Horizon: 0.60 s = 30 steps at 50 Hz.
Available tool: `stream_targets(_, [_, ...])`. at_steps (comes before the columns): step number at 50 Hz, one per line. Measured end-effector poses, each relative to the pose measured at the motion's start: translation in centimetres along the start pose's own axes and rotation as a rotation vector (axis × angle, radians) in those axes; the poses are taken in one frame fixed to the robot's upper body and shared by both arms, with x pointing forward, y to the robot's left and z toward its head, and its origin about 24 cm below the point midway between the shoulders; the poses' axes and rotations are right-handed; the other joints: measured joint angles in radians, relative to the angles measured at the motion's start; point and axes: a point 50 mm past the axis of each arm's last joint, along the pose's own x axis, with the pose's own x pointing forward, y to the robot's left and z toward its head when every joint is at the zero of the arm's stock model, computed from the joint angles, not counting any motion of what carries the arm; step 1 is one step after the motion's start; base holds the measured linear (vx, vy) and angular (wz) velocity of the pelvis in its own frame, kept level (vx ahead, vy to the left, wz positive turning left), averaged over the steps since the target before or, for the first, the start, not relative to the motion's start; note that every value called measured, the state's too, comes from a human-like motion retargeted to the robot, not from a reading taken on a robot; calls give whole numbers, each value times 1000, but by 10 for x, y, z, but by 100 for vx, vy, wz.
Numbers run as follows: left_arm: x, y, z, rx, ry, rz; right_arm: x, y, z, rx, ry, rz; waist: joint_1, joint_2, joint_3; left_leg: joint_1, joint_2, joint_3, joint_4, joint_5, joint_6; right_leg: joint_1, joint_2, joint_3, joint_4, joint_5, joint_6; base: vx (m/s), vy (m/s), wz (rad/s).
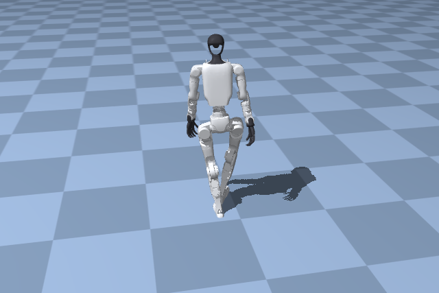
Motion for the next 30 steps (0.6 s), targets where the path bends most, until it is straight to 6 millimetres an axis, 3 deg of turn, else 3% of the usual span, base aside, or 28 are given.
stream_targets(4, [-1, -19, -24, -17, 81, -49, -1, 3, 4, 26, -2, 16, 11, -13, 5, 21, 27, 77, 118, 70, 0, 104, 65, 64, -93, -36, -39, 56, -21, -21])
stream_targets(10, [-10, -51, -68, -63, 248, -108, -8, 13, 37, 72, -131, 16, 48, -72, 42, -141, 90, 135, 625, 350, 0, 307, 65, 109, -328, -13, -49, 39, -20, 20])
stream_targets(15, [-19, -68, -96, -89, 334, -150, -19, 8, 67, -50, -230, -42, 138, -98, 45, -294, 153, 199, 933, 246, 0, 422, 63, 100, -502, 55, -64, 31, -4, -2])
stream_targets(20, [-29, -84, -119, -153, 406, -189, -36, 6, 101, -163, -319, -89, 186, -89, 25, -400, 112, 270, 784, 241, 0, 464, 41, 67, -594, 148, -32, 18, 40, 20])
stream_targets(23, [-33, -88, -127, -45, 401, -214, -45, 8, 120, -178, -422, -86, 139, -79, 3, -391, -39, 184, 403, 386, -37, 466, -13, -22, -603, 172, 24, 16, 45, 113])
stream_targets(25, [-36, -89, -133, 25, 413, -231, -51, 10, 130, -181, -491, -86, 121, -51, 3, -343, -94, 31, 219, 741, -74, 498, 6, -70, -603, 166, 45, 31, 15, 54])
stream_targets(26, [-38, -93, -136, 26, 423, -248, -52, 11, 132, -187, -510, -87, 118, -55, 1, -331, -107, 16, 198, 822, -50, 514, -1, -72, -599, 164, 54, 46, 8, 18])
stream_targets(27, [-40, -97, -139, 18, 436, -264, -53, 13, 134, -194, -524, -88, 114, -61, -3, -320, -110, 22, 187, 870, -27, 526, -4, -72, -594, 165, 59, 50, -2, -7])
stream_targets(30, [-44, -105, -142, -103, 487, -312, -54, 19, 135, -230, -533, -93, 114, -66, -19, -313, -56, 93, 232, 817, 0, 535, 16, -71, -558, 214, 48, 35, -15, -52])
